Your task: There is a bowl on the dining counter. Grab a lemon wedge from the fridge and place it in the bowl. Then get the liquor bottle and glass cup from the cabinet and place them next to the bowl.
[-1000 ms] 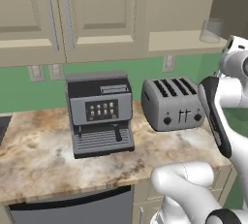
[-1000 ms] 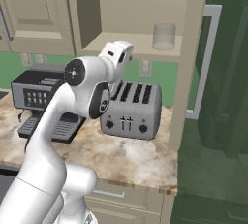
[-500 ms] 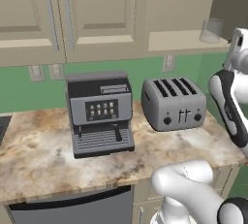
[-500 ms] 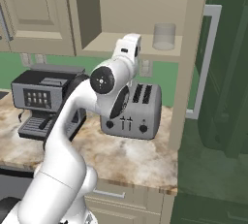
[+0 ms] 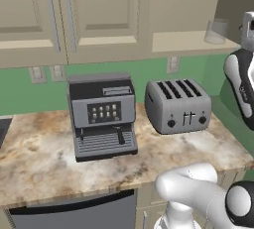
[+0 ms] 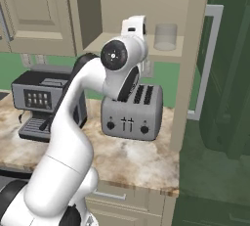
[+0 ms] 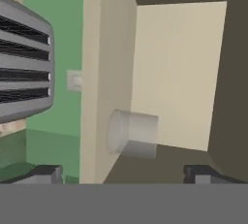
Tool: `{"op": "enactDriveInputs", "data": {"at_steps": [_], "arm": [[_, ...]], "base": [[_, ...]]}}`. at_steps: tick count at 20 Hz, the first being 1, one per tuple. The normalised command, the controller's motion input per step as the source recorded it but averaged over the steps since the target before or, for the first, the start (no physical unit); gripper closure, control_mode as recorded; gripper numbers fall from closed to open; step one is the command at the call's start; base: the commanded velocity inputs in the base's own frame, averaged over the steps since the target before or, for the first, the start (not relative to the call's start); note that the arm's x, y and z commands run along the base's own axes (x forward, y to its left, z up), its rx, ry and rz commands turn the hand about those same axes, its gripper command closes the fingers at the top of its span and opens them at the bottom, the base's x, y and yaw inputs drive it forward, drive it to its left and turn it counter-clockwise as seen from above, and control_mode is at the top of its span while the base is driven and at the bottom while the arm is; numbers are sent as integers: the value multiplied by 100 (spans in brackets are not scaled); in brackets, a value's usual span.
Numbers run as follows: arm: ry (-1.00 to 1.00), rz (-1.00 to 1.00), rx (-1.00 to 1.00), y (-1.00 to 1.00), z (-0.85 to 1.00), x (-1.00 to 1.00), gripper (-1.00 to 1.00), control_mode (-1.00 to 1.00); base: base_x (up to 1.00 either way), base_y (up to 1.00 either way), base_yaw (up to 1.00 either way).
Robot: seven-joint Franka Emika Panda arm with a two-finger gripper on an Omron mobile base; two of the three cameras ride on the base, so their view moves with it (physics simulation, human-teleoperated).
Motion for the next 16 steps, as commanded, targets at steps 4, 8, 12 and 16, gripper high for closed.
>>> {"op": "enactDriveInputs", "data": {"at_steps": [4,8,12,16], "arm": [[3,0,-6,0,-1,10,-100,-100],[3,0,-1,0,-3,18,-100,-100],[2,0,0,0,0,15,-100,-100],[3,0,0,0,0,14,-100,-100]], "base": [[0,0,0],[0,0,0],[0,0,0],[0,0,0]]}}
